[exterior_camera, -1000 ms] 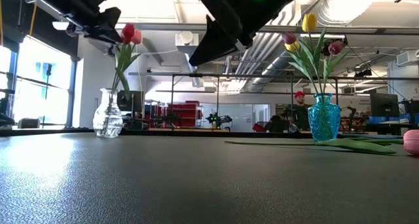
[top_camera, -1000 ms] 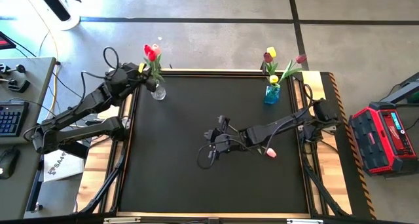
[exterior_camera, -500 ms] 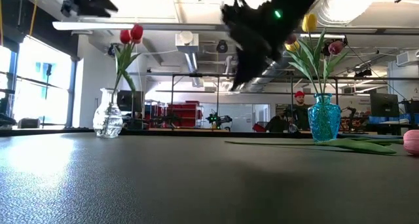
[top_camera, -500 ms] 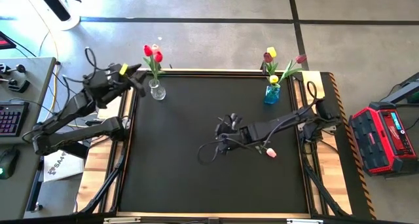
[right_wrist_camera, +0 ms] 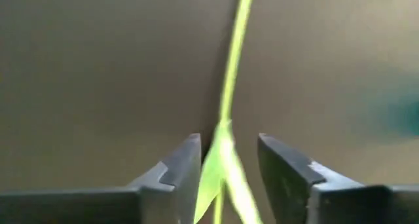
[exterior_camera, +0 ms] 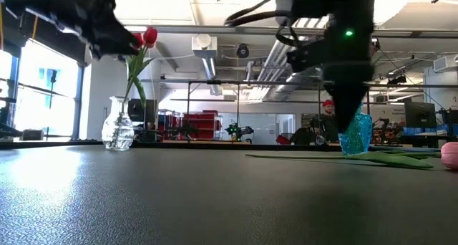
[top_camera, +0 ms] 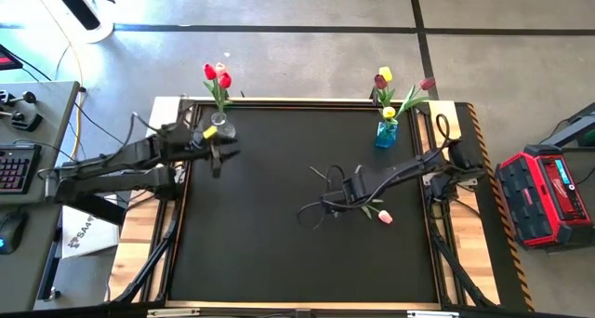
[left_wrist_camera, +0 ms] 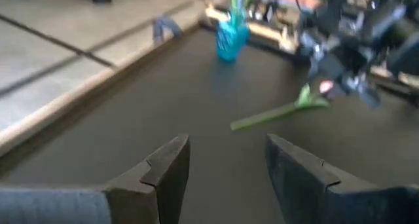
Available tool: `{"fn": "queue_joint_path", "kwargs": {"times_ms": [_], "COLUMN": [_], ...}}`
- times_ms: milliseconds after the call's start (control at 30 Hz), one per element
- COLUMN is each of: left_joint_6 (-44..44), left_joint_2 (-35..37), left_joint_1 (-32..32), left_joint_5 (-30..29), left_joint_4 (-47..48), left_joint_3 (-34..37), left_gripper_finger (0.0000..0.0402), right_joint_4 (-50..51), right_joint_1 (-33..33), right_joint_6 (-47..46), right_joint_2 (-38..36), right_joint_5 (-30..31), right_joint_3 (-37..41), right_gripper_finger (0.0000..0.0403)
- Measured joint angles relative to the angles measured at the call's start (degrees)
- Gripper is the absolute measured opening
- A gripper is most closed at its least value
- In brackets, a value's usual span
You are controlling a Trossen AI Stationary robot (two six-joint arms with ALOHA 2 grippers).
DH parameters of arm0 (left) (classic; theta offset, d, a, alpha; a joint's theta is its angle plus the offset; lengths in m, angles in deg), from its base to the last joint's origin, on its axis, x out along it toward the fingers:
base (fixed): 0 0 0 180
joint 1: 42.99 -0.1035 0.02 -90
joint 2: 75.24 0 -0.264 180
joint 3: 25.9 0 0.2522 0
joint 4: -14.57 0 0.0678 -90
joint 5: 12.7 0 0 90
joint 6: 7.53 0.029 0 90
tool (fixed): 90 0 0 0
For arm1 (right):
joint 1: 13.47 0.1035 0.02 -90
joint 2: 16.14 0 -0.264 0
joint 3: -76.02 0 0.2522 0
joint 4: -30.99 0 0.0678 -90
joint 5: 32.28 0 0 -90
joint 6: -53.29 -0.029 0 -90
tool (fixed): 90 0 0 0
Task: Sort flowers into vase by color
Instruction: Put the pink flower into the transparent vase
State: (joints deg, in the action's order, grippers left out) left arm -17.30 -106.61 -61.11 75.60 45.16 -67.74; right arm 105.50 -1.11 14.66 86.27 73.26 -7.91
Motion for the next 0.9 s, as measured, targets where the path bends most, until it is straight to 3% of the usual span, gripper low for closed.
{"fn": "queue_joint_path", "kwargs": {"times_ms": [233,433,600,767,900], "left_joint_6": [-0.99,0.42,0.38,1.92,3.47], "left_joint_2": [-2.13,-3.75,-5.5,-8.25,-12.52], "left_joint_1": [8.96,15.76,20.09,23.35,25.52], "left_joint_5": [-2.29,-7.12,-10.82,-15.98,-18.01], "left_joint_4": [-0.6,-5.63,-7.61,-7.82,-7.78], "left_joint_3": [2.21,2.19,2.16,2.12,2.11], "left_gripper_finger": [0.0186,0.0186,0.0186,0.0186,0.0186], "right_joint_4": [-1.44,-6.83,-7.28,-5.07,-4.21], "right_joint_1": [1.57,1.91,1.97,2.0,1.88], "right_joint_6": [-0.75,-4.17,-3.9,-2.01,-0.8], "right_joint_2": [-0.07,-1.19,-1.33,-1.75,-2.51], "right_joint_5": [-10.46,-11.72,-11.51,-11.51,-11.41], "right_joint_3": [10.11,16.14,16.41,13.6,10.57], "right_gripper_finger": [0.0157,0.0135,0.0095,0.0014,0.0015]}}
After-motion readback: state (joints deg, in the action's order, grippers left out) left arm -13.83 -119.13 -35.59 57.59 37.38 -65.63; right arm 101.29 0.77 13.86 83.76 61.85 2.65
